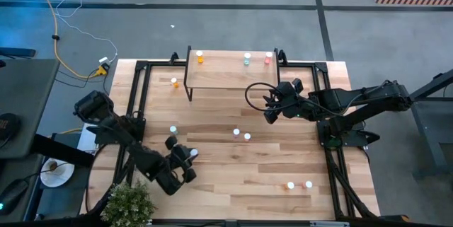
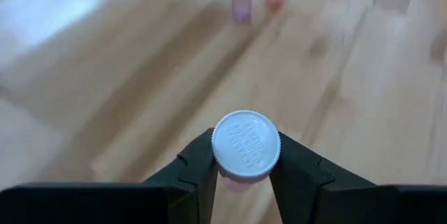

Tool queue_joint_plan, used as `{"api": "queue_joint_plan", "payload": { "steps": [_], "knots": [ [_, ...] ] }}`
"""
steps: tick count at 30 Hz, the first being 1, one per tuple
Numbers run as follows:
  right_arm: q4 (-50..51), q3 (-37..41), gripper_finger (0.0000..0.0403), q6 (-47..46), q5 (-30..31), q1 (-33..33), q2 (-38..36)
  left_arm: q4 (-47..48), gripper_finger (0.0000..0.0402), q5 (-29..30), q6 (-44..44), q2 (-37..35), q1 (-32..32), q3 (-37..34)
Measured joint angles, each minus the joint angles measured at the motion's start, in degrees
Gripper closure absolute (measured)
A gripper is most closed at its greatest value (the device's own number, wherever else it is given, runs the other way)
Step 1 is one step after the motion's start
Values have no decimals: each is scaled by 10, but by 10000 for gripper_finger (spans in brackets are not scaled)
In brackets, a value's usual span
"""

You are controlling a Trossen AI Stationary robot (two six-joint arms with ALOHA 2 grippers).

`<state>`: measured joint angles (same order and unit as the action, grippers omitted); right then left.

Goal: Pick and place medicine bottles onto shelf by color
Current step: Put the middle purple pill bottle on the shelf

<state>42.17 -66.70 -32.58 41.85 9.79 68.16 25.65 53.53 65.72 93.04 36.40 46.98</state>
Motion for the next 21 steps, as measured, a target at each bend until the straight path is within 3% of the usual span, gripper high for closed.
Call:
{"api": "queue_joint_plan", "payload": {
  "steps": [11, 15, 21],
  "knots": [
    [0, 0, 253, -6, 0, 0, 0, -150, 298, 20, -277, -107, -144, 0],
    [0, 0, 253, -10, -1, 0, 0, -229, 298, -13, -403, -142, -203, 0],
    [0, 0, 253, -20, -2, 0, 0, -306, 298, -85, -526, -186, -292, 1]
  ]
}}
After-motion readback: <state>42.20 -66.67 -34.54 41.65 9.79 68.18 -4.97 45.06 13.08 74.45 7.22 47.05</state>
